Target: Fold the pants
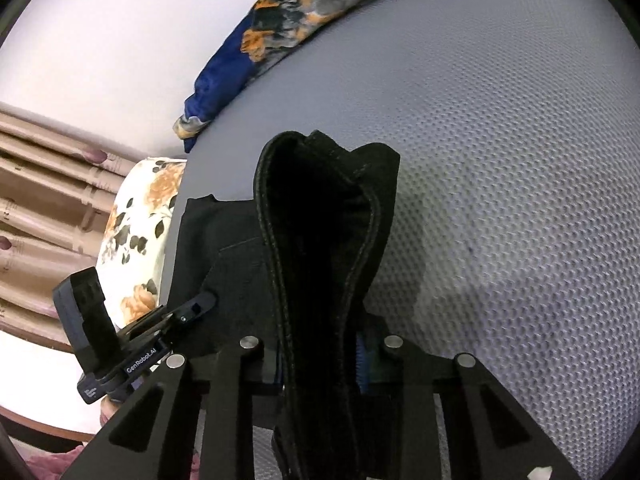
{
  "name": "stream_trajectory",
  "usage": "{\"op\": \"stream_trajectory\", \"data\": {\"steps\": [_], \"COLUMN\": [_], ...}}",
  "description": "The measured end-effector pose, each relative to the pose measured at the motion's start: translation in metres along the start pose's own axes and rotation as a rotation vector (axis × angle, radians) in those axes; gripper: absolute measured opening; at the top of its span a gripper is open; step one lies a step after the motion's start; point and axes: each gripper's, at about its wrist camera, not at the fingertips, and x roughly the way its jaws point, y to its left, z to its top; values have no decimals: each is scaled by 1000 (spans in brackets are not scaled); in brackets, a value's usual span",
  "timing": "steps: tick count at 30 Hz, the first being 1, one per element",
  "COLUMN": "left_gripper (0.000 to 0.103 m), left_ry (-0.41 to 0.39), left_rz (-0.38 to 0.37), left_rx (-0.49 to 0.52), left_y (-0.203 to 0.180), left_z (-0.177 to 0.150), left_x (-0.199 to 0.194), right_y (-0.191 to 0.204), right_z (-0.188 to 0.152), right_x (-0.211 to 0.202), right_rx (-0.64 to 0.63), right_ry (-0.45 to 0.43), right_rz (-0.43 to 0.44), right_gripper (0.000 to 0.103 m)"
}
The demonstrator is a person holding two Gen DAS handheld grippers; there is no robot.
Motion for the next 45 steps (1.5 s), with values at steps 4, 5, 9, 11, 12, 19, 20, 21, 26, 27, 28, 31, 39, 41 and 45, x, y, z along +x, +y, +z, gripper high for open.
{"op": "stream_trajectory", "data": {"steps": [4,5,9,11,12,19,20,21,26,27,28,31,39,41,45], "left_gripper": [15,15,15,15,15,15,15,15,15,15,15,15,15,15,15], "left_ry": [-25,-31,-38,-41,-43,-50,-50,-51,-59,-61,-63,-62,-64,-64,-61], "left_rz": [21,28,50,60,66,80,79,78,72,72,73,76,74,70,57], "left_rx": [-14,-13,-15,-15,-14,-22,-26,-27,-46,-48,-49,-55,-74,-73,-65], "left_y": [10,11,18,22,23,40,43,46,62,65,68,78,95,96,94], "left_z": [6,9,22,28,32,59,65,69,95,101,106,121,149,152,157], "left_x": [-7,-8,-10,-9,-9,-2,1,4,19,22,25,34,51,54,60], "right_y": [12,14,23,25,26,34,34,35,39,40,41,43,49,49,44], "right_z": [8,10,20,24,27,57,62,68,97,104,109,125,158,162,168], "right_x": [7,9,18,20,23,41,43,46,60,64,66,74,90,90,89], "right_rx": [-13,-18,-39,-42,-42,-58,-54,-53,-50,-51,-50,-49,-53,-50,-44], "right_ry": [1,2,7,7,8,17,18,19,14,14,13,12,3,2,-1], "right_rz": [15,17,20,24,27,32,35,35,33,27,26,24,24,26,19], "right_gripper": [23,23,23,22,22,22,22,22,22,22,22,22,22,22,22]}}
